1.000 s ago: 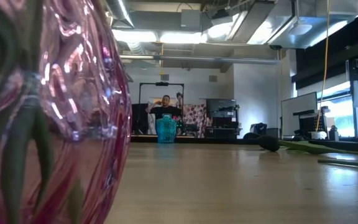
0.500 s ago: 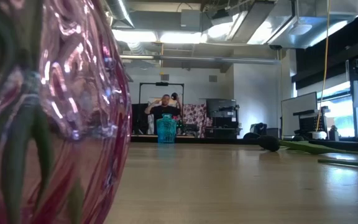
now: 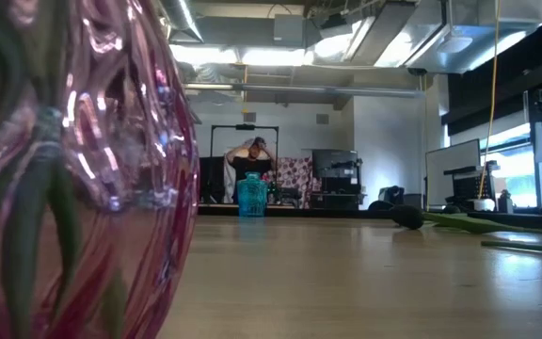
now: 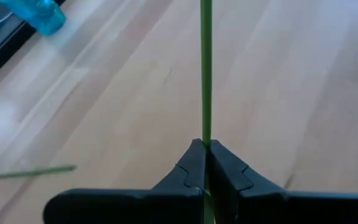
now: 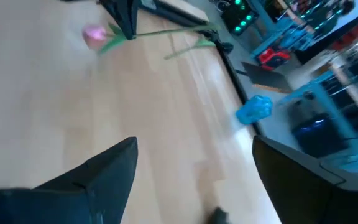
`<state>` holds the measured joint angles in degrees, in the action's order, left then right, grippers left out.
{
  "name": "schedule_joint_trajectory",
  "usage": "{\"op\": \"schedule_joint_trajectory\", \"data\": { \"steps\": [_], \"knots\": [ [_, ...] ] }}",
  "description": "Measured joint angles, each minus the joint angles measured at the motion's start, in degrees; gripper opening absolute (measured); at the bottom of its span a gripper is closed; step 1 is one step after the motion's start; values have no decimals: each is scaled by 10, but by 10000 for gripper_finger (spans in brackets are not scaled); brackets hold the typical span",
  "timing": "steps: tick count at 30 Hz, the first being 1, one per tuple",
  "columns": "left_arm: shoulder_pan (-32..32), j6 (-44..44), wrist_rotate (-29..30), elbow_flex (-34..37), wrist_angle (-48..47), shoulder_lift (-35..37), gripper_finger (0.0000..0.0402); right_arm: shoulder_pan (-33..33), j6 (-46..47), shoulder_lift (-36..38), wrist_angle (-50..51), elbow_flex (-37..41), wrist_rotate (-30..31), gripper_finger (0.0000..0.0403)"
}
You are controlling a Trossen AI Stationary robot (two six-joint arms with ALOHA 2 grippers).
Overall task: Sort flowers into vase by color
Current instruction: Put the pink flower into the violet vase
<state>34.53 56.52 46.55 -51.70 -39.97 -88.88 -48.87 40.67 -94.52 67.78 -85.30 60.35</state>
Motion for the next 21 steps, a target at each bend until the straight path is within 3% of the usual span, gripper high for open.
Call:
{"op": "schedule_joint_trajectory", "data": {
  "steps": [8, 17, 21],
  "knots": [
    [-62, -77, -9, 0, 130, -63, 20, 41, -57, -59, 0, 0, -53, 317],
    [-60, -80, -30, 0, 137, -77, 81, 39, -93, -78, -5, 0, -76, 317],
    [-39, -86, 4, 0, 109, -59, 105, 46, -97, -78, -14, 0, -71, 317]
  ]
}}
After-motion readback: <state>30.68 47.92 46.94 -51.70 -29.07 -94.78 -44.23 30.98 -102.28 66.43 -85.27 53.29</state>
